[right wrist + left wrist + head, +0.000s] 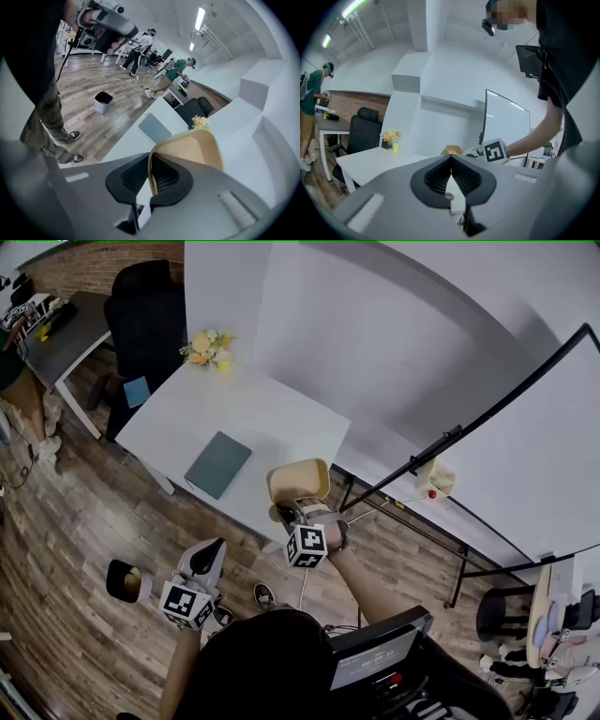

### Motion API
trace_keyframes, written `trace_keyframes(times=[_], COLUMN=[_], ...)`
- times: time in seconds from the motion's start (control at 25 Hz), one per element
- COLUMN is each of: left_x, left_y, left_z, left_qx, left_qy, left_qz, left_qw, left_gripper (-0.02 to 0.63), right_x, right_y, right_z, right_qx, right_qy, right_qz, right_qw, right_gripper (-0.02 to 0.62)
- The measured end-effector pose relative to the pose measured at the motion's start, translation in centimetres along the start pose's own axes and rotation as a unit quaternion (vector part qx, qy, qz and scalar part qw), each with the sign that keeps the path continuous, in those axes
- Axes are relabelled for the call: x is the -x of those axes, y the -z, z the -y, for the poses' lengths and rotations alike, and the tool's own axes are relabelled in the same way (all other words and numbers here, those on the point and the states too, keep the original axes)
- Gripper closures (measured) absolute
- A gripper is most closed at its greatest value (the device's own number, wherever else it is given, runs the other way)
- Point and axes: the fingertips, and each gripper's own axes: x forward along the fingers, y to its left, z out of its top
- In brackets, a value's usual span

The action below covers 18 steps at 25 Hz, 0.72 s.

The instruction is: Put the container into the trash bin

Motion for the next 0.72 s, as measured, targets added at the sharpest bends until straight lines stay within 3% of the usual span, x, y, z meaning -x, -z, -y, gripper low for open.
trace_keyframes(times=[0.72], left_x=[-3.9], left_y=[-2.5], left_z=[2.4], left_qx=[-0.001], left_qy=[0.071], left_qz=[0.015], left_qw=[0.9973], left_gripper=[0.603], right_x=[8.6], right_y=[-4.1], right_z=[3.2], right_qx=[0.048], right_qy=[0.082], right_qz=[0.039], right_qw=[0.995], right_gripper=[0.572])
